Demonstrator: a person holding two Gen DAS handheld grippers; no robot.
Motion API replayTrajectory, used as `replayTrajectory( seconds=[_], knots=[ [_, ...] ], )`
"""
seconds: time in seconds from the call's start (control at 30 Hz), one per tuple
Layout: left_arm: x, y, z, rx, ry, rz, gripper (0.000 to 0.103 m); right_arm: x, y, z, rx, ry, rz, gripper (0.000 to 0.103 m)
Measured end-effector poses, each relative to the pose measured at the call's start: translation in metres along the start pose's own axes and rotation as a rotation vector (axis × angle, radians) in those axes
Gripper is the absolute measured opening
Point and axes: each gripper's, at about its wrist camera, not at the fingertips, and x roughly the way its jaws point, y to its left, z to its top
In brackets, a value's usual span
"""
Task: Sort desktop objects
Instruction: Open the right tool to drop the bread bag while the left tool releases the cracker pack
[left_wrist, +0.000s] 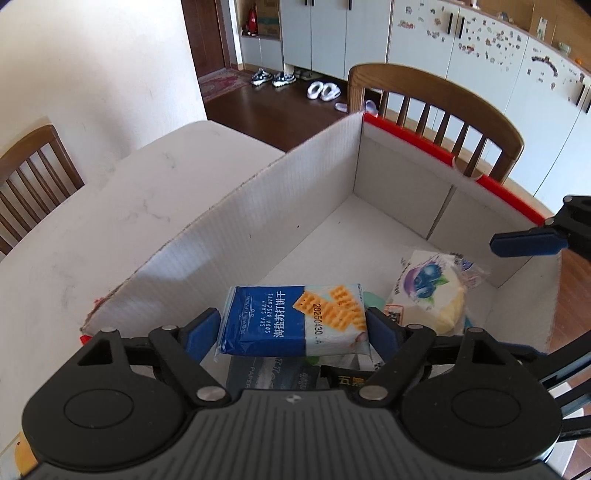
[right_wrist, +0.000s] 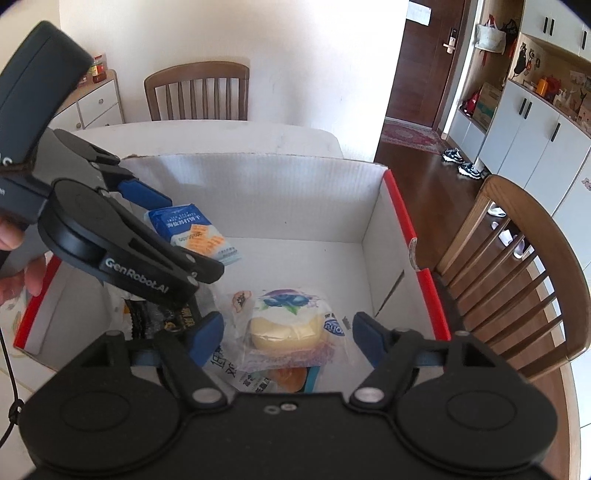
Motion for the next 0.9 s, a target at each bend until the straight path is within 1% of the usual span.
replayTrajectory(
  seconds=[0.2, 0.33, 0.53, 0.63, 0.9],
  knots=[
    [-0.015, 0.0, -0.001, 0.002, -0.033, -0.006, 0.085, -0.013, 0.003, 0.0, 0.023, -0.013, -0.006, 0.08],
    [-0.028, 0.0, -0.006, 0.007, -0.051, -0.015, 0.086, -0.021, 0.005, -0.001, 0.042, -0.023, -0.006, 0.081],
    [-0.046, 0.006, -0.014, -0.011, -0.085, -0.023, 0.087, -0.03, 0.009, -0.005, 0.073, -0.033, -0.016, 0.084],
    [-0.055, 0.01, -0.018, -0.009, -0.105, -0.03, 0.09, -0.032, 0.014, -0.006, 0.082, -0.033, -0.029, 0.084],
    [-0.081, 0.016, -0.031, -0.013, -0.16, -0.059, 0.091, -0.039, 0.03, -0.008, 0.094, -0.041, -0.036, 0.086]
  ],
)
